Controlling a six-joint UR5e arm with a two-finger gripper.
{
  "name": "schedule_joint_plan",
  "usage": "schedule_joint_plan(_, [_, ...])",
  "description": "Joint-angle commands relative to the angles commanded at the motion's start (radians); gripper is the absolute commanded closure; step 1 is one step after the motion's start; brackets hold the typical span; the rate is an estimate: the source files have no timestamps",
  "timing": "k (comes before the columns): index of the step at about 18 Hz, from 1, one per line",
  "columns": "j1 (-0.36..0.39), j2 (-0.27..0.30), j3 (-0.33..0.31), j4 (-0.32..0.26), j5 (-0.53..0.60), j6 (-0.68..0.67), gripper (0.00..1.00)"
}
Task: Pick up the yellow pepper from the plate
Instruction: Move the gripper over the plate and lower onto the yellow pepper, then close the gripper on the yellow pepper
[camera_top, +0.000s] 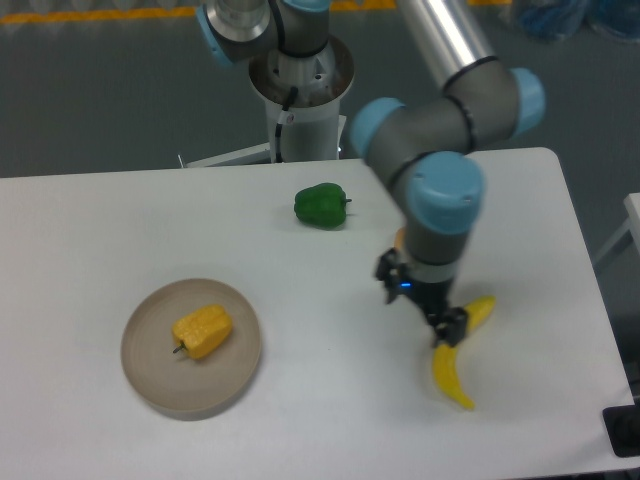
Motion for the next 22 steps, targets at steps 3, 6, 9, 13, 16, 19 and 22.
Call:
schedule_joint_plan(3, [-0.103,0.000,-0.056,0.003,0.000,-0.097,0.00])
schedule_joint_plan(6, [-0.178,0.005,-0.107,0.006,0.000,-0.203,0.00])
schedule_joint_plan(9, [-0.229,-0.008,-0.123,0.012,0.000,-0.286,0.00])
schedule_joint_plan(13, [-0.269,-0.038,-0.132,0.058,0.000,-0.330,0.00])
schedule_joint_plan(16, [-0.280,-0.069,-0.134,0.092,0.000,-0.361,0.00])
schedule_joint_plan(19, [-0.286,-0.092,-0.134,0.118,0.002,-0.366,0.00])
schedule_joint_plan(22, [-0.287,-0.097,-0.141,0.130,0.005,-0.360,0.00])
